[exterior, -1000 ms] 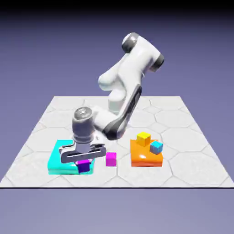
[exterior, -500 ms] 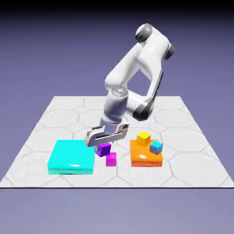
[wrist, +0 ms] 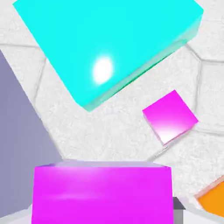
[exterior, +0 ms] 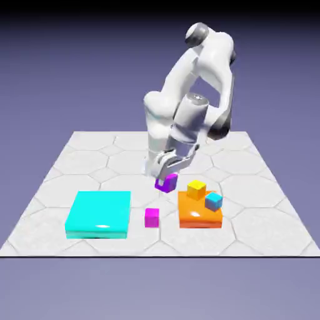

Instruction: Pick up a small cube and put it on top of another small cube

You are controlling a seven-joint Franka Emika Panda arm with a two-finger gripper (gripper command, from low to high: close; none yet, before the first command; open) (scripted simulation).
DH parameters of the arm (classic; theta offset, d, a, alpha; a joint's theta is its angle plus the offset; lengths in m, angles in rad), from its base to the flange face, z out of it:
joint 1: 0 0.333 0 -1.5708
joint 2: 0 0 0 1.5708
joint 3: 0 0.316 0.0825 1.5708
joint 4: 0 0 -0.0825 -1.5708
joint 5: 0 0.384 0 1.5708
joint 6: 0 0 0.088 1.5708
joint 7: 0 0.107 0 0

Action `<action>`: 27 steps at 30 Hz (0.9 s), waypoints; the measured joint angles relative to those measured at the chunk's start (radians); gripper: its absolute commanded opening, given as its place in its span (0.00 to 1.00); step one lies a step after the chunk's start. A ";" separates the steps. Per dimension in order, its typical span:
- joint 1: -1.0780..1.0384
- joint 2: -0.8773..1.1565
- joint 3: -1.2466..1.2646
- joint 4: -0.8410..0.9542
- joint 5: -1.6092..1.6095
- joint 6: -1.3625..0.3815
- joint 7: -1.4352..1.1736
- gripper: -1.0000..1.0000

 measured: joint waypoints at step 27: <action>0.979 0.077 -0.613 -0.302 -0.221 0.034 -0.130 0.00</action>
